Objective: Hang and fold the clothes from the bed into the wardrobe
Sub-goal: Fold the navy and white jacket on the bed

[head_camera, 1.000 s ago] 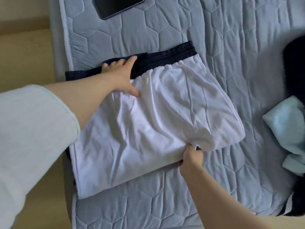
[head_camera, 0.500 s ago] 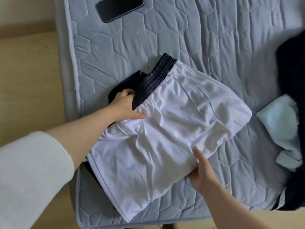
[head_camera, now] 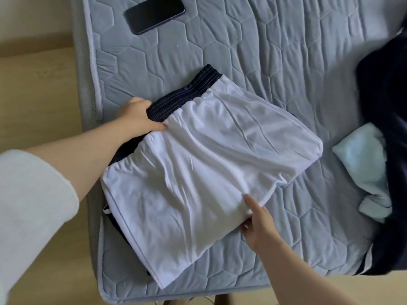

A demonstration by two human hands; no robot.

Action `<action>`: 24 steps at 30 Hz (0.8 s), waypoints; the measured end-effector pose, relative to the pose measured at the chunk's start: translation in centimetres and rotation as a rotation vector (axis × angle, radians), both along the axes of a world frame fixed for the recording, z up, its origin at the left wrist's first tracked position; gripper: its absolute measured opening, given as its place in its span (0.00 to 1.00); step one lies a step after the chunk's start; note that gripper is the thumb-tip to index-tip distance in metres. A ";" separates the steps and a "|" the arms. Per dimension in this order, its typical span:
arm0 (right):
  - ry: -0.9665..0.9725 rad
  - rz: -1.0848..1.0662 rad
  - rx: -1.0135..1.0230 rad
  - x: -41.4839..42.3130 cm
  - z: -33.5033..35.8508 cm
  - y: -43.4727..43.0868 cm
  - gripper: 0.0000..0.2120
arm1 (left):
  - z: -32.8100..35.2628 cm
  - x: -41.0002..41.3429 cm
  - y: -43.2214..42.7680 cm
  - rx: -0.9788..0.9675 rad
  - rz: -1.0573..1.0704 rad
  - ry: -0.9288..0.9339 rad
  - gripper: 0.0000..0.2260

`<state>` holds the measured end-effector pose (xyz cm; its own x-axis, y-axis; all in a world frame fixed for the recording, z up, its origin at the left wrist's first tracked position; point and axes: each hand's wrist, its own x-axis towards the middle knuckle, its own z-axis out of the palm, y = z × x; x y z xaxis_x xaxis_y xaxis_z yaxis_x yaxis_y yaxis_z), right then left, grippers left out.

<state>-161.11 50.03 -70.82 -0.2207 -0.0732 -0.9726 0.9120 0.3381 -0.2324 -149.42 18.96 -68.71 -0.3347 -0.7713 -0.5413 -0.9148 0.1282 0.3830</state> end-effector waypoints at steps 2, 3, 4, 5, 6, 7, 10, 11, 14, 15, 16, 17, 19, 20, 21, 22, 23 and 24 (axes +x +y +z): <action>-0.006 0.021 -0.031 -0.1 -0.1 0.0 0.14 | -0.5 -0.3 -0.3 0.066 -0.038 -0.035 0.28; -0.005 0.035 -0.068 -0.2 -0.2 0.1 0.16 | -0.6 -0.7 -0.3 0.185 0.011 0.017 0.29; -0.004 0.056 -0.115 -0.1 -0.3 0.2 0.18 | -0.7 -1.0 -0.1 0.292 0.073 0.078 0.30; -0.005 0.078 -0.162 -0.1 -0.3 0.3 0.19 | -0.9 -1.3 0.1 0.341 0.123 0.112 0.32; -0.003 0.098 -0.195 0.0 -0.3 0.3 0.21 | -1.0 -1.4 0.2 0.339 0.148 0.111 0.35; 0.001 0.110 -0.210 0.2 -0.4 0.4 0.22 | -1.1 -1.5 0.3 0.317 0.145 0.103 0.36; 0.022 0.099 -0.176 0.2 -0.6 0.7 0.24 | -1.5 -0.9 0.3 0.383 0.096 0.085 0.20; 0.018 0.095 -0.156 0.0 -0.6 0.7 0.23 | -1.1 -0.7 0.3 0.432 0.098 0.061 0.13; -0.018 0.100 -0.120 -0.5 -0.1 1.0 0.18 | -0.2 -0.1 0.2 0.561 0.135 0.038 0.06; -0.028 0.115 -0.113 -0.7 0.2 1.1 0.16 | 0.4 0.1 0.3 0.607 0.144 0.046 0.07; -0.034 0.129 -0.108 -0.8 0.7 1.2 0.15 | 1.0 0.3 0.3 0.649 0.145 0.053 0.07; -0.035 0.135 -0.106 -1.0 1.3 1.2 0.15 | 1.9 0.4 0.4 0.683 0.142 0.056 0.08; -0.026 0.140 -0.134 -1.7 2.9 1.0 0.15 | 3.9 0.7 0.4 0.721 0.110 0.057 0.09; -0.022 0.145 -0.163 -2.2 3.9 0.6 0.15 | 5.1 0.9 0.2 0.719 0.112 0.068 0.11; -0.017 0.146 -0.186 -2.7 5.0 0.1 0.17 | 6.4 1.2 0.0 0.706 0.130 0.094 0.15; -0.011 0.142 -0.195 -3.4 6.0 -0.7 0.18 | 7.6 1.4 -0.4 0.689 0.157 0.133 0.19; 0.001 0.143 -0.201 -4.2 7.1 -1.7 0.18 | 8.8 1.7 -0.8 0.665 0.199 0.177 0.21; 0.023 0.151 -0.209 -5.0 8.4 -2.9 0.17 | 10.0 1.9 -1.0 0.632 0.246 0.224 0.21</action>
